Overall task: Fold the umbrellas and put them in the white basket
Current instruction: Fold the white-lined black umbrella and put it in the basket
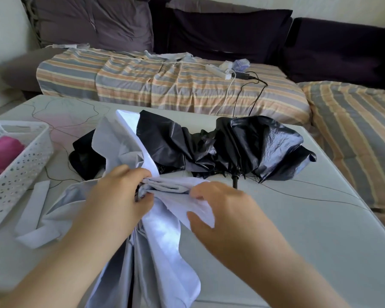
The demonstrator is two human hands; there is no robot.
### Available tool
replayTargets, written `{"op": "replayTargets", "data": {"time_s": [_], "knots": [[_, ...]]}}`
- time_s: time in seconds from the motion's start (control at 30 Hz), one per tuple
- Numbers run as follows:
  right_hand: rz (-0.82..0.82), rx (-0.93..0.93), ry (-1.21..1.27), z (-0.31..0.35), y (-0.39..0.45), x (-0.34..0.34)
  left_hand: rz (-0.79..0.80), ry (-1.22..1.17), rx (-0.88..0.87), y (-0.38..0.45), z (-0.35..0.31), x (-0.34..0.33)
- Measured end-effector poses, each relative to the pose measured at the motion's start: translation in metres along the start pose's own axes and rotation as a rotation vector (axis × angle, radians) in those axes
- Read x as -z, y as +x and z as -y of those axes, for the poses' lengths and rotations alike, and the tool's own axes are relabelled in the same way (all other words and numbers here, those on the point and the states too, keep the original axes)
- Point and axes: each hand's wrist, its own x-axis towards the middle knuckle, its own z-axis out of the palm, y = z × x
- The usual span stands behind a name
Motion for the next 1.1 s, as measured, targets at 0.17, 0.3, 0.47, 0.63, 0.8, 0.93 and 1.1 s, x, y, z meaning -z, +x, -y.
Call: {"op": "replayTargets", "data": {"time_s": [0.17, 0.3, 0.47, 0.63, 0.8, 0.93, 1.1], "knots": [[0.169, -0.06, -0.325, -0.014, 0.012, -0.016, 0.042, 0.04, -0.026, -0.001, -0.004, -0.002], [0.334, -0.225, -0.331, -0.035, 0.008, -0.001, 0.061, 0.036, -0.107, -0.002, -0.008, -0.005], [0.303, -0.213, -0.255, -0.05, 0.005, 0.005, 0.079, 0.051, -0.18, -0.003, -0.014, -0.012], [0.035, -0.024, -0.288, -0.038, 0.008, 0.007, 0.057, 0.044, -0.217, -0.003, -0.013, -0.012], [0.015, 0.134, -0.275, -0.021, 0.021, -0.032, 0.059, 0.046, -0.227, -0.005, -0.014, -0.014], [-0.086, 0.086, -0.368, -0.026, 0.03, -0.032, 0.073, 0.045, -0.212, -0.004, -0.012, -0.01], [-0.051, 0.095, -0.357, -0.024, 0.027, -0.014, 0.065, 0.053, -0.2, -0.002, -0.011, -0.007]]}}
